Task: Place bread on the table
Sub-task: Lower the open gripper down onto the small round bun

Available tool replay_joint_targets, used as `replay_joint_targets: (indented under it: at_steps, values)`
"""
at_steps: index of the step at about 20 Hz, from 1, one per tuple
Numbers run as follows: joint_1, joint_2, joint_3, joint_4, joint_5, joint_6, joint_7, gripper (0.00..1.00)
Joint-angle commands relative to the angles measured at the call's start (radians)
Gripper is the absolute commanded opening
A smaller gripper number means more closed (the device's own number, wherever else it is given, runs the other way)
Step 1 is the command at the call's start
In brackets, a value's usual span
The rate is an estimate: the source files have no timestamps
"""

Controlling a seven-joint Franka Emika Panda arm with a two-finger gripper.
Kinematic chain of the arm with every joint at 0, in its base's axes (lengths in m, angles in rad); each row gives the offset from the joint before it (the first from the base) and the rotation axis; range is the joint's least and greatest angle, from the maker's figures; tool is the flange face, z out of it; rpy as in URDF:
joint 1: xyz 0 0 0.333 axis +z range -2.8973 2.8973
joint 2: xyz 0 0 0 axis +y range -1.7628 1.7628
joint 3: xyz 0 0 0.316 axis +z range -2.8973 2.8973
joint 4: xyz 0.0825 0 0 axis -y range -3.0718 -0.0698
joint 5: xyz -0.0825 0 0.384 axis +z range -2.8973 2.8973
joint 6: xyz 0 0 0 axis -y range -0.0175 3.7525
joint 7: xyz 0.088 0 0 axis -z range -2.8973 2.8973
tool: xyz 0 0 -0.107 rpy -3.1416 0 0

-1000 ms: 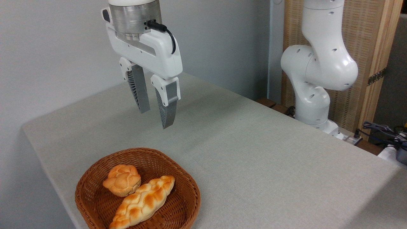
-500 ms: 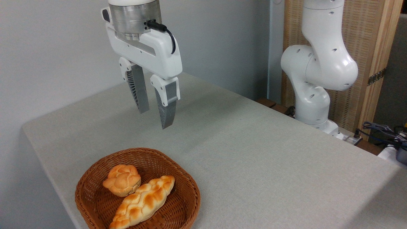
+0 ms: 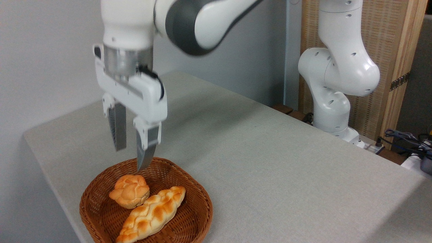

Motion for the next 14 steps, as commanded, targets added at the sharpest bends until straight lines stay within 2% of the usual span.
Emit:
replay_joint_targets:
  at_steps: [1, 5, 14]
  values:
    - [-0.002, 0.011, 0.001, -0.091, 0.020, 0.145, -0.008, 1.00]
    - [-0.003, 0.054, -0.033, -0.102, 0.076, 0.148, -0.008, 1.00]
    - [-0.003, 0.100, -0.062, -0.105, 0.079, 0.198, -0.008, 1.00]
